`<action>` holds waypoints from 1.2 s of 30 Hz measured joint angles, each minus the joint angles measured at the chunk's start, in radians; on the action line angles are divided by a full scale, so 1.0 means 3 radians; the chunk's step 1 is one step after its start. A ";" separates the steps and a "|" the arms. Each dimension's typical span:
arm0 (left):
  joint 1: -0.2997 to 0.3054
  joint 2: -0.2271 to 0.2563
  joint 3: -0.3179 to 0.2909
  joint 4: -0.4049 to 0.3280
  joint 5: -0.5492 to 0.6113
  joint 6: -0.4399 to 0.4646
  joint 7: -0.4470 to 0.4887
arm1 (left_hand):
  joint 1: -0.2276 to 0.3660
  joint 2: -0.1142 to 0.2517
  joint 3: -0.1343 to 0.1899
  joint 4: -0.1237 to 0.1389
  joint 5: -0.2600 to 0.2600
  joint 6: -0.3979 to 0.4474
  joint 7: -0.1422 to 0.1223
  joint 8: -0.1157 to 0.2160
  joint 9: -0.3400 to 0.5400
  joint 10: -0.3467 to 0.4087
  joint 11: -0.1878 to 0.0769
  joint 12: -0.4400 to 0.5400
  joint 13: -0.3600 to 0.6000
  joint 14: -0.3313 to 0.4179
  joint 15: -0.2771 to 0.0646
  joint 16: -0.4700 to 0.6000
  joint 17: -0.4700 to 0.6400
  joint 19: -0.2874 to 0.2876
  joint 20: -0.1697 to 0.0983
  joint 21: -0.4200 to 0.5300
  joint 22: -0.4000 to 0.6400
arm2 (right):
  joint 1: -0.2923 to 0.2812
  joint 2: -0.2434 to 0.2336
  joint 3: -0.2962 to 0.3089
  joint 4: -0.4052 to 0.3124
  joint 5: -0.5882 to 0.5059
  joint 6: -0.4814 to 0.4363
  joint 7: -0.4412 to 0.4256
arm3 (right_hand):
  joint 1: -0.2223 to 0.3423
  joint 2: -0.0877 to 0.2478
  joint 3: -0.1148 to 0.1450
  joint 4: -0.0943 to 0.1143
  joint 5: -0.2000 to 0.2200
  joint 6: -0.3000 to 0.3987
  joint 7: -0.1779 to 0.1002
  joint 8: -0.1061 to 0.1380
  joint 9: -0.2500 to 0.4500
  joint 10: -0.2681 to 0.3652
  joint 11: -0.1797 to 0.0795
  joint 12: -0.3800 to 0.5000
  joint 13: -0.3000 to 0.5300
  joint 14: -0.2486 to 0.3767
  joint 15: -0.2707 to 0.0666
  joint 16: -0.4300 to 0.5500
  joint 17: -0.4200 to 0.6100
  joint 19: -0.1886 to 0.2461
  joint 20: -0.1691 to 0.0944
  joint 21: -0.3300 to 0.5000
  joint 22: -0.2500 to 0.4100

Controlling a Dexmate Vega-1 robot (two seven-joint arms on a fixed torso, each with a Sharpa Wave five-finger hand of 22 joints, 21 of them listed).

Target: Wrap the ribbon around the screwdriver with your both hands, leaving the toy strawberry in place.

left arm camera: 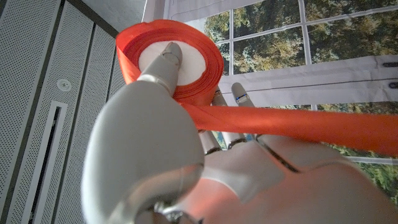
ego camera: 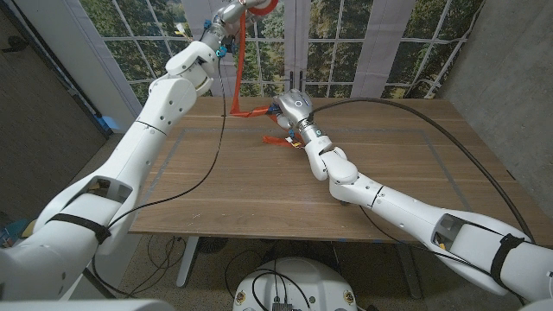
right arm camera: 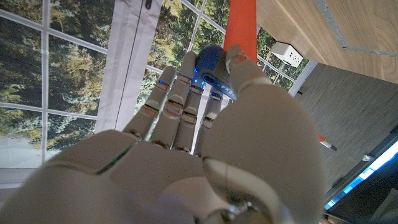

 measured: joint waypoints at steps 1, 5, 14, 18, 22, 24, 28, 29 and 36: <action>-0.0008 -0.0007 0.0010 -0.0001 0.0010 -0.0017 -0.0035 | 0.0000 0.0000 0.0000 0.0000 0.0000 0.0000 0.0000 0.0000 0.0000 0.0000 0.0000 0.0000 0.0000 0.0000 0.0000 0.0000 0.0000 0.0000 0.0000 0.0000 0.0000 | 0.0007 0.0028 -0.0010 0.0001 0.0004 -0.0047 0.0039 | -0.0004 -0.0004 0.0000 0.0000 0.0000 0.0000 0.0000 0.0000 -0.0002 0.0000 0.0000 0.0001 0.0000 0.0000 0.0000 0.0000 -0.0001 0.0000 0.0000 0.0000 0.0000; -0.0033 -0.0033 0.0035 -0.0001 0.0023 -0.0047 -0.0098 | 0.0000 0.0000 0.0000 0.0000 0.0000 0.0000 0.0000 0.0001 0.0000 0.0000 0.0000 0.0000 0.0000 0.0000 0.0000 0.0000 0.0001 0.0000 0.0000 0.0000 0.0000 | 0.0025 0.0088 -0.0020 -0.0003 0.0042 -0.0199 0.0165 | -0.0008 -0.0009 0.0011 -0.0010 -0.0002 0.0001 0.0000 0.0000 -0.0004 0.0001 0.0000 0.0010 0.0000 0.0006 -0.0006 -0.0002 -0.0016 0.0000 0.0000 0.0000 0.0000; -0.0069 -0.0076 0.0091 0.0007 0.0038 -0.0087 -0.0255 | 0.0000 0.0000 0.0000 0.0000 -0.0001 -0.0001 0.0001 0.0002 0.0000 0.0000 0.0000 0.0000 0.0000 -0.0001 0.0000 -0.0003 0.0001 0.0000 0.0000 0.0000 0.0000 | 0.0070 0.0222 -0.0023 -0.0041 0.0212 -0.0563 0.0462 | -0.0031 -0.0083 0.0033 -0.0033 -0.0004 0.0077 -0.0043 -0.0014 -0.0030 0.0059 -0.0025 0.0024 0.0001 0.0054 -0.0054 -0.0002 -0.0050 0.0013 0.0013 0.0000 0.0000; -0.0069 -0.0079 0.0103 -0.0026 0.0038 -0.0103 -0.0305 | -0.0001 -0.0001 0.0000 0.0000 -0.0001 -0.0001 0.0001 0.0002 0.0000 0.0000 0.0000 0.0000 0.0000 -0.0001 0.0001 -0.0003 0.0001 0.0000 0.0000 0.0000 0.0000 | 0.0091 0.0265 -0.0024 -0.0040 0.0272 -0.0681 0.0497 | -0.0030 -0.0092 0.0033 -0.0033 -0.0006 0.0101 -0.0066 -0.0022 -0.0030 0.0060 -0.0025 0.0025 0.0002 0.0054 -0.0054 -0.0002 -0.0046 0.0013 0.0013 0.0000 0.0005; -0.0048 -0.0079 0.0122 -0.0088 0.0035 -0.0129 -0.0377 | -0.0001 -0.0001 0.0000 0.0000 -0.0001 -0.0006 0.0006 0.0006 0.0000 0.0000 0.0000 0.0000 0.0000 -0.0001 0.0001 -0.0006 0.0001 0.0000 0.0000 0.0026 0.0000 | 0.0130 0.0310 -0.0047 -0.0020 0.0338 -0.0841 0.0544 | -0.0026 -0.0096 0.0034 -0.0033 -0.0013 0.0101 -0.0066 -0.0024 -0.0029 0.0060 -0.0025 0.0024 0.0002 0.0059 -0.0059 -0.0002 -0.0037 0.0031 0.0030 0.0000 0.0010; -0.0035 -0.0079 0.0132 -0.0120 0.0031 -0.0141 -0.0404 | -0.0001 -0.0001 0.0000 0.0000 -0.0001 -0.0006 0.0006 0.0013 0.0000 0.0000 0.0000 0.0000 0.0000 -0.0001 0.0001 -0.0006 0.0001 0.0000 0.0000 0.0026 0.0000 | 0.0144 0.0324 -0.0057 -0.0017 0.0354 -0.0880 0.0557 | -0.0025 -0.0095 0.0046 -0.0045 -0.0015 0.0101 -0.0066 -0.0026 -0.0029 0.0061 -0.0025 0.0024 0.0002 0.0059 -0.0059 -0.0002 -0.0037 0.0031 0.0030 0.0000 0.0010; -0.0011 -0.0077 0.0148 -0.0178 0.0026 -0.0159 -0.0461 | -0.0001 -0.0001 0.0000 0.0000 -0.0001 -0.0006 0.0006 0.0018 0.0000 0.0000 0.0000 0.0000 0.0000 -0.0001 0.0001 -0.0006 0.0001 0.0000 0.0000 0.0026 0.0000 | 0.0184 0.0364 -0.0085 -0.0012 0.0419 -0.1031 0.0609 | -0.0021 -0.0099 0.0051 -0.0051 -0.0018 0.0101 -0.0066 -0.0027 -0.0028 0.0061 -0.0026 0.0024 0.0002 0.0060 -0.0060 -0.0002 -0.0037 0.0048 0.0048 0.0010 0.0009; 0.0001 -0.0074 0.0154 -0.0203 0.0025 -0.0164 -0.0479 | -0.0001 -0.0001 0.0000 0.0000 -0.0001 -0.0006 0.0006 0.0018 0.0000 0.0000 0.0000 0.0000 0.0000 -0.0001 0.0001 -0.0006 0.0001 0.0000 0.0000 0.0026 0.0000 | 0.0197 0.0376 -0.0095 -0.0012 0.0436 -0.1074 0.0618 | -0.0021 -0.0099 0.0051 -0.0051 -0.0023 0.0101 -0.0066 -0.0028 -0.0027 0.0065 -0.0030 0.0023 0.0002 0.0060 -0.0060 -0.0002 -0.0037 0.0048 0.0048 0.0016 0.0009; 0.0069 -0.0054 0.0177 -0.0315 0.0003 -0.0179 -0.0550 | -0.0001 -0.0001 0.0000 0.0000 -0.0002 0.0003 -0.0003 0.0018 0.0000 0.0000 0.0000 0.0000 0.0000 -0.0002 0.0001 -0.0015 -0.0001 0.0000 0.0000 0.0026 0.0000 | 0.0243 0.0419 -0.0128 -0.0014 0.0528 -0.1291 0.0634 | -0.0021 -0.0099 0.0052 -0.0050 -0.0030 0.0102 -0.0067 -0.0022 -0.0009 0.0072 -0.0036 0.0017 0.0001 0.0066 -0.0064 0.0027 -0.0022 0.0079 0.0054 0.0021 0.0009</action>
